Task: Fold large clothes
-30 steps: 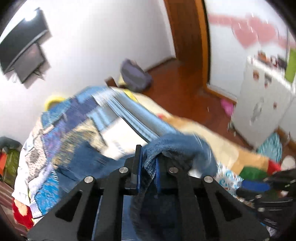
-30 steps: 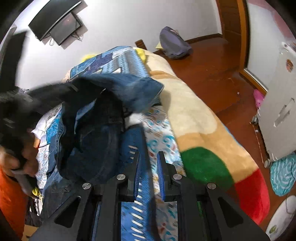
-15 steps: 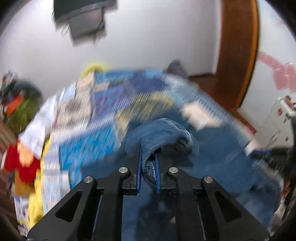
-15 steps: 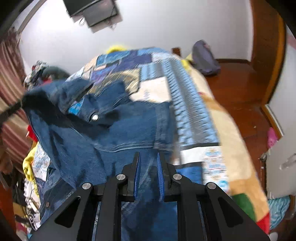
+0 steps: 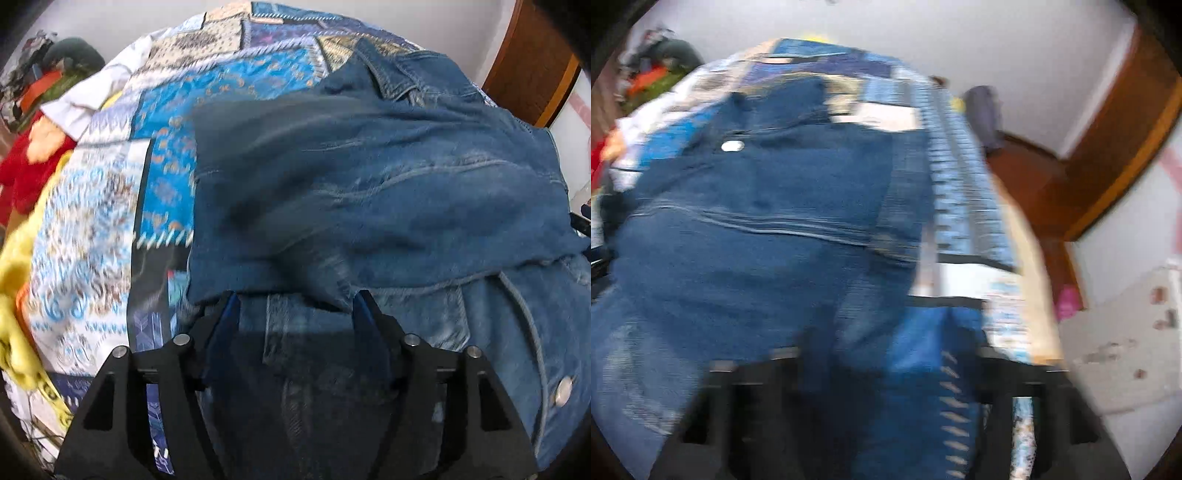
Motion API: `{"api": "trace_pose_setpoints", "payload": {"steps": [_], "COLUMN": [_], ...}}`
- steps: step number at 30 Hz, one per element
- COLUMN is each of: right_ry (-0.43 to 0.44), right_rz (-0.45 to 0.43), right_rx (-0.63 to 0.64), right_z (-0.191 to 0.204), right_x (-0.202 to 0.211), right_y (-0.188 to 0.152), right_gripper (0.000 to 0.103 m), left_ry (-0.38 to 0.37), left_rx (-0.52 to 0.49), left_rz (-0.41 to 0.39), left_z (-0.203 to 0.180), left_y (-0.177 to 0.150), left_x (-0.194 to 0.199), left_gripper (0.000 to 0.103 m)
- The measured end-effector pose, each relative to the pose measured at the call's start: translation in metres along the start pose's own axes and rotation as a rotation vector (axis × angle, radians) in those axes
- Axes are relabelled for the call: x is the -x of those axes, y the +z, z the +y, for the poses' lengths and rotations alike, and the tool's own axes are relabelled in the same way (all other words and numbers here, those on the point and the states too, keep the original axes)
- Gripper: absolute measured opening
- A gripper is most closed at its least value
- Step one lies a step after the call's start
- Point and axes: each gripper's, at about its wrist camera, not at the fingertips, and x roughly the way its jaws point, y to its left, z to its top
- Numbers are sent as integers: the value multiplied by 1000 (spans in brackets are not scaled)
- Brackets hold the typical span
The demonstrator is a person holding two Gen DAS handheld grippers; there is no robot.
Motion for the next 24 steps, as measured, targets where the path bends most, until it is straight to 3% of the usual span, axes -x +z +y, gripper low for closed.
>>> {"api": "trace_pose_setpoints", "payload": {"steps": [6,11,14,18,22,24], "right_ry": [170,247,286,323,341,345], "right_rz": [70,55,28,9,17,25], "right_rx": [-157,-224,-254,-306,-337,-344], "right_z": [-30,-38,-42,-47,-47,-46], "right_x": [-2,8,11,10,4,0], "right_y": [-7,-5,6,19,25,25], "right_gripper": [78,78,78,78,78,78], "left_ry": [-29,-52,-17,-33,-185,-219], "left_rx": [99,175,231,299,380,386], "left_rz": [-9,-97,-134,-68,56,79], "left_z": [31,58,80,100,100,90], "left_y": [-12,5,21,42,45,44], "left_x": [9,46,55,23,-24,-37], "left_gripper": [65,65,70,69,69,70]}}
